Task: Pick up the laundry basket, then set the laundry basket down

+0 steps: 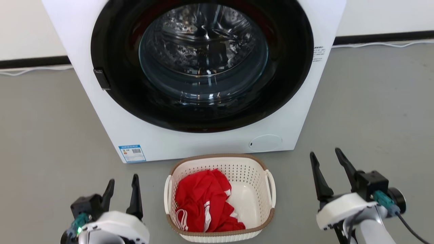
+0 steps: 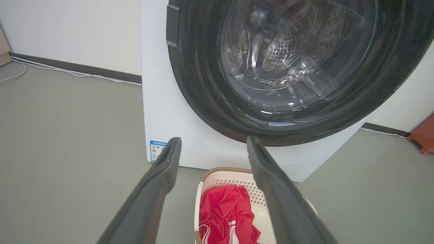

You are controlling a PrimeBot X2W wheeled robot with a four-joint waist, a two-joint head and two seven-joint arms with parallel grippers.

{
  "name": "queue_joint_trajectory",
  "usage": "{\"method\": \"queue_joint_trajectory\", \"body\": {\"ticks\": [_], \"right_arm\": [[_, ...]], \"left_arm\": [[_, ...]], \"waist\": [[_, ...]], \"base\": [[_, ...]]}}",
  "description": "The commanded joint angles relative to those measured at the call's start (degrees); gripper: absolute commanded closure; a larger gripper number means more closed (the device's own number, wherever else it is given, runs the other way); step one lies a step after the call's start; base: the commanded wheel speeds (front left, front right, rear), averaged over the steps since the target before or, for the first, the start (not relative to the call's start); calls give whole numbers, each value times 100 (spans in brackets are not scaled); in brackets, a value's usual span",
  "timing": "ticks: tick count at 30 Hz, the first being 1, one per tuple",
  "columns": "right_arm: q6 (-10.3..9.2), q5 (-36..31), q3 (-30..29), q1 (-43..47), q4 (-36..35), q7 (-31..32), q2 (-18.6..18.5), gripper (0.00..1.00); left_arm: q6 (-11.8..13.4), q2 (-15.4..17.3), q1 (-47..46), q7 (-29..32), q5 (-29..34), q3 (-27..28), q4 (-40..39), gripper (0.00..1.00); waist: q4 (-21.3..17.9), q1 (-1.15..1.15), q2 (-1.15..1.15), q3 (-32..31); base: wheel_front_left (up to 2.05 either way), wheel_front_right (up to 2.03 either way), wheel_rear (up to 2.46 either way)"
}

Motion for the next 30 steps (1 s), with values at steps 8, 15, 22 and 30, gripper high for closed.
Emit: {"method": "queue_joint_trajectory", "body": {"ticks": [8, 15, 22, 30], "right_arm": [[34, -33, -116, 353, -334, -55, 12, 0], [34, -37, -181, 536, -449, -55, 12, 0], [-6, 75, -342, 725, -53, 58, 39, 100], [-4, 659, -367, 722, -127, 203, 37, 100]], "left_arm": [[53, 77, 328, -35, -94, 107, -379, 0], [123, 77, 511, -35, -148, 39, -589, 0], [76, -35, 744, 39, -196, -110, -212, 100], [32, -28, 717, 178, -671, -59, -288, 100]], "waist": [[7, 0, 0, -187], [8, 0, 0, -225], [16, 0, 0, -229], [40, 5, 0, -236]], "base": [[0, 0, 0], [0, 0, 0], [0, 0, 0], [0, 0, 0]]}}
